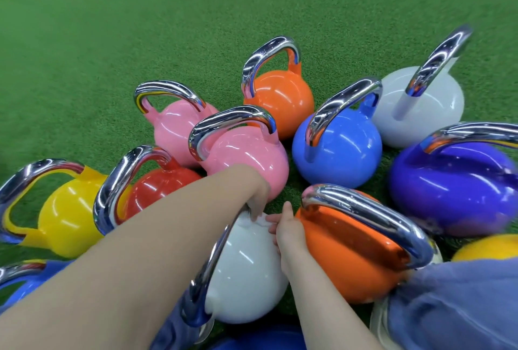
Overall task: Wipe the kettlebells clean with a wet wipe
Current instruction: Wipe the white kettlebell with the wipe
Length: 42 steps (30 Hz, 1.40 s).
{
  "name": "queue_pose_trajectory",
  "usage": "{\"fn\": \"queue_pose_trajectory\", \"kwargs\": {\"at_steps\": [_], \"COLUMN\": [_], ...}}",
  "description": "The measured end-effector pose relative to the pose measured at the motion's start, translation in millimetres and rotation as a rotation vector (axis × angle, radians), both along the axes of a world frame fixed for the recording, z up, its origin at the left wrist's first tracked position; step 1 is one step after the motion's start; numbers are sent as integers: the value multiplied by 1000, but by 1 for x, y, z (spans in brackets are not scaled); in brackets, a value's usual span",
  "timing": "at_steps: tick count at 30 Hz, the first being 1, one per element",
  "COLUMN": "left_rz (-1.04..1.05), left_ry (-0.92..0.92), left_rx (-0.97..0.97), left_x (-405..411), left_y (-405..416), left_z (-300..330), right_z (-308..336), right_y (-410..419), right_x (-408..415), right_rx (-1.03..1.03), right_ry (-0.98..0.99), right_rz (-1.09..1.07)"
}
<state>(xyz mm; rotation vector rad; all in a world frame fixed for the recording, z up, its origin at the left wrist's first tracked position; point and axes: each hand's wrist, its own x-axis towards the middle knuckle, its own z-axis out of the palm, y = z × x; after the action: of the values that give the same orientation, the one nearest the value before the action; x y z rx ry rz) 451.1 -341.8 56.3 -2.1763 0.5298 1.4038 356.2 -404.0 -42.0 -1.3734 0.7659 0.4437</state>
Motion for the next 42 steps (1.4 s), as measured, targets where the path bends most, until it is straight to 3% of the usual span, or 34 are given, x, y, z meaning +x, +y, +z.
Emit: {"fn": "queue_pose_trajectory", "kwargs": {"at_steps": [7,17,24,29,35,42], "left_rz": [28,485,551,499,409,458], "left_ry": [51,50,-3,-128,-292,-507], "left_rx": [23,-124,-217,-286,-429,-615], "left_x": [2,11,-2,-20,-39,-64], "left_y": [1,18,25,25,29,50], "left_z": [-6,-7,11,25,52,91], "right_z": [-2,8,35,54,72,91], "right_y": [0,1,-2,-5,-14,-20], "right_x": [1,2,-7,-17,-35,-48], "right_rx": [-19,-29,85,204,183,160], "right_ry": [4,18,46,32,-61,-70], "right_rz": [12,36,-1,-22,16,86]}}
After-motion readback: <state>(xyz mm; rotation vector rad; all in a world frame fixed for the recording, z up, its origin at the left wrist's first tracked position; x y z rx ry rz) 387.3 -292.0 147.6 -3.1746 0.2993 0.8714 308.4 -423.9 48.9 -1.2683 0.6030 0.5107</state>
